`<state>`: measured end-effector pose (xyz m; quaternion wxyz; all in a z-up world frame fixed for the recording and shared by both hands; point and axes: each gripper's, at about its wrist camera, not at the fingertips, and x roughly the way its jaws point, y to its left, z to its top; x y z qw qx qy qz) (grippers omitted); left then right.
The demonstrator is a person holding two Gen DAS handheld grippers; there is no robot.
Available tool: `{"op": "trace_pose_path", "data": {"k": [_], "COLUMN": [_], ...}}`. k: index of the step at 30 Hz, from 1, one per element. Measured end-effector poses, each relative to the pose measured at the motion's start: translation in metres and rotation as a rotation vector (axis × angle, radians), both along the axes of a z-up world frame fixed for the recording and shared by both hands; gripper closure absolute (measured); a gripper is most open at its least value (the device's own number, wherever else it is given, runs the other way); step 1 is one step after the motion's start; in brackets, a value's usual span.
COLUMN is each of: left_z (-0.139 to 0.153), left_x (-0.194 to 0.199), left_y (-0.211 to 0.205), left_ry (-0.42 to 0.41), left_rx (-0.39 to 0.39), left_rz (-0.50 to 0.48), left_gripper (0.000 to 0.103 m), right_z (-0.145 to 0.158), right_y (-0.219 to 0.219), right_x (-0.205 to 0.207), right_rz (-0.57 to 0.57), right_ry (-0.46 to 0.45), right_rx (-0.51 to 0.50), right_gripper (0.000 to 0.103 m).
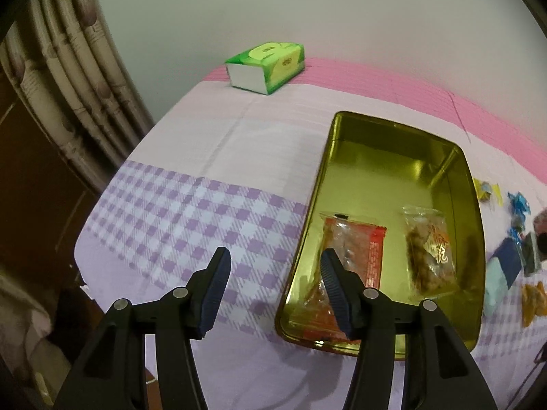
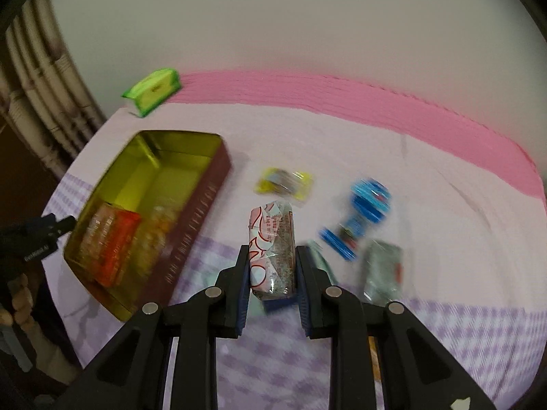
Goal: Organize snacks
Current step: 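Lower the pink-and-white wrapped snack into the tin and open the right tool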
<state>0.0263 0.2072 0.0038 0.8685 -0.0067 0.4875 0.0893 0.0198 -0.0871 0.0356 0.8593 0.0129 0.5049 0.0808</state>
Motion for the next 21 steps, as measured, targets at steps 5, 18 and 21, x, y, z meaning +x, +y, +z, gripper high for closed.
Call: {"op": "trace_pose_path", "data": {"k": [5, 18, 21], "left_z": [0.001, -0.005, -0.006], "left_x": [0.001, 0.007, 0.008], "left_y": [0.011, 0.017, 0.019], "left_ry": [-0.006, 0.016, 0.019], "left_rx": [-0.036, -0.035, -0.042], "left_rz": [0.039, 0.053, 0.060], "left_gripper": [0.047, 0.047, 0.047], "right_z": [0.006, -0.015, -0.023], "right_y": [0.029, 0.081, 0.082], "right_x": [0.026, 0.078, 0.085], "right_rz": [0.069, 0.198, 0.204], "right_ry": [-0.019, 0.005, 0.023], "right_rx": [0.003, -0.007, -0.010], "right_gripper": [0.081, 0.081, 0.081]}}
